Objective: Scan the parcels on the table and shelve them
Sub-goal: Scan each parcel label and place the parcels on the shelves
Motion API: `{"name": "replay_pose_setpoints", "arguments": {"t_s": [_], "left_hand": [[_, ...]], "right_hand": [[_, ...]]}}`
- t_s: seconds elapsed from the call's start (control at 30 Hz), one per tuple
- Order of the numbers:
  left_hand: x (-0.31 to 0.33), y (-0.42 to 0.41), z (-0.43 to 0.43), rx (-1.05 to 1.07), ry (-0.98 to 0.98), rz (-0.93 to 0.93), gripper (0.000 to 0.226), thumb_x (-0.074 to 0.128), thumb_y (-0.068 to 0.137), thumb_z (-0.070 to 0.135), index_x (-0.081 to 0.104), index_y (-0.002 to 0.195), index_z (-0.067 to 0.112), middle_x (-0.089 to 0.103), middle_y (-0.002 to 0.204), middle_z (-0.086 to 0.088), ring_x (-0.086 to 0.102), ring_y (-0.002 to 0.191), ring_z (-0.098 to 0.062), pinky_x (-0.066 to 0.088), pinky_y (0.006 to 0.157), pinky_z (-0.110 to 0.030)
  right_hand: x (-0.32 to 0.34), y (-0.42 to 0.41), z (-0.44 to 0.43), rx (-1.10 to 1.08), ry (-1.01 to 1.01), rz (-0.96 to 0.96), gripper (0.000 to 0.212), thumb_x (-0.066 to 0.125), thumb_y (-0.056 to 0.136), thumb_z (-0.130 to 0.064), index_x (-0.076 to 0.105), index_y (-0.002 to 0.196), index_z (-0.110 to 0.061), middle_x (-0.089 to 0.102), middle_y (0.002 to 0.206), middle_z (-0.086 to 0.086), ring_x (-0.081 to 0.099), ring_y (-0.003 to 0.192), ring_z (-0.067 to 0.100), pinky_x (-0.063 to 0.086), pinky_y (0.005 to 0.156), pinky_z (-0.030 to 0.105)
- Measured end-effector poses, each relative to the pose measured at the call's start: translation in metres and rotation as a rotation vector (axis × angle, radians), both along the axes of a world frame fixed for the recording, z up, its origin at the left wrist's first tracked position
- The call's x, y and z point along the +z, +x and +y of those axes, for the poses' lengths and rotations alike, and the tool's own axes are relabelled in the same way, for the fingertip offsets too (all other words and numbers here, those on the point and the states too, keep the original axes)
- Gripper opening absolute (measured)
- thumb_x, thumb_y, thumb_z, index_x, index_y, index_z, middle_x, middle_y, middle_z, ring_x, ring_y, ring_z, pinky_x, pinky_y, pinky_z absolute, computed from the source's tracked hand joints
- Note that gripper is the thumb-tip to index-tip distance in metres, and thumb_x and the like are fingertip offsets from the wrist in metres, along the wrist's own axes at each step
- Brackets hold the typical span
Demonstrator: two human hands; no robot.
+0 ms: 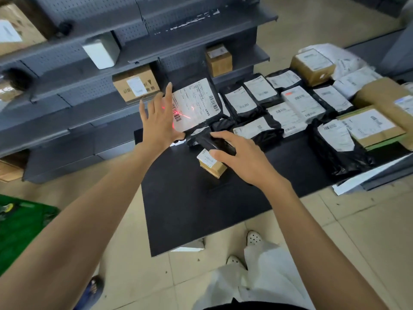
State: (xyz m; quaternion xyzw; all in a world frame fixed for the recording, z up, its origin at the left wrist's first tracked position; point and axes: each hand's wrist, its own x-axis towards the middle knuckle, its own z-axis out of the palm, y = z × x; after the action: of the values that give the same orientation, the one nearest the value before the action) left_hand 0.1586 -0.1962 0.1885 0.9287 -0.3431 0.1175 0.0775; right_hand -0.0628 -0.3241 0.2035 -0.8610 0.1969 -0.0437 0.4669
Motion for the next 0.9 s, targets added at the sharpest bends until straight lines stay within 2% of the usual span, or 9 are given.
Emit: {"name": "replay_pose_setpoints", "arguments": {"t_s": [0.1, 0.23, 0.57, 0.8, 0.9], "left_hand": [[-0.012, -0.004, -0.008, -0.017, 0.026, 0.039, 0.134, 0.089, 0.059, 0.040, 0.000, 0.158, 0.019, 0.032, 0.148, -0.011, 0.029, 0.140, -0.031, 0.003, 0.119, -0.056], [-0.025, -0.008, -0.021, -0.031, 0.034, 0.088, 0.136, 0.090, 0.059, 0.040, -0.003, 0.157, 0.021, 0.032, 0.149, -0.012, 0.029, 0.140, -0.033, 0.003, 0.119, -0.057], [-0.043, -0.027, -0.072, -0.125, 0.028, 0.157, 0.133, 0.089, 0.060, 0.039, 0.000, 0.157, 0.021, 0.028, 0.150, -0.012, 0.023, 0.143, -0.033, 0.001, 0.119, -0.056], [-0.042, -0.071, -0.146, -0.282, 0.086, 0.157, 0.130, 0.088, 0.062, 0.043, 0.002, 0.157, 0.021, 0.027, 0.151, -0.012, 0.024, 0.141, -0.033, 0.004, 0.119, -0.056], [-0.038, -0.107, -0.196, -0.367, 0.107, 0.161, 0.130, 0.087, 0.063, 0.042, -0.001, 0.157, 0.021, 0.024, 0.154, -0.013, 0.020, 0.143, -0.034, 0.004, 0.119, -0.057]], "right_hand": [[-0.006, -0.011, -0.004, -0.014, -0.005, 0.052, 0.051, 0.060, 0.093, -0.051, 0.048, 0.142, -0.043, 0.044, 0.153, -0.012, 0.041, 0.139, 0.015, 0.035, 0.112, 0.045], [-0.012, -0.025, -0.015, -0.043, -0.002, 0.105, 0.049, 0.061, 0.094, -0.049, 0.049, 0.141, -0.043, 0.053, 0.144, -0.010, 0.051, 0.129, 0.021, 0.039, 0.108, 0.045], [-0.025, -0.052, -0.041, -0.119, 0.042, 0.116, 0.050, 0.063, 0.090, -0.054, 0.049, 0.137, -0.046, 0.059, 0.136, -0.015, 0.056, 0.123, 0.013, 0.045, 0.104, 0.045], [-0.023, -0.102, -0.089, -0.287, 0.055, 0.090, 0.050, 0.067, 0.088, -0.053, 0.053, 0.135, -0.044, 0.061, 0.130, -0.016, 0.058, 0.119, 0.010, 0.047, 0.099, 0.036], [-0.022, -0.138, -0.118, -0.365, 0.058, 0.068, 0.051, 0.067, 0.087, -0.054, 0.053, 0.135, -0.044, 0.061, 0.131, -0.016, 0.057, 0.121, 0.010, 0.047, 0.102, 0.040]]}}
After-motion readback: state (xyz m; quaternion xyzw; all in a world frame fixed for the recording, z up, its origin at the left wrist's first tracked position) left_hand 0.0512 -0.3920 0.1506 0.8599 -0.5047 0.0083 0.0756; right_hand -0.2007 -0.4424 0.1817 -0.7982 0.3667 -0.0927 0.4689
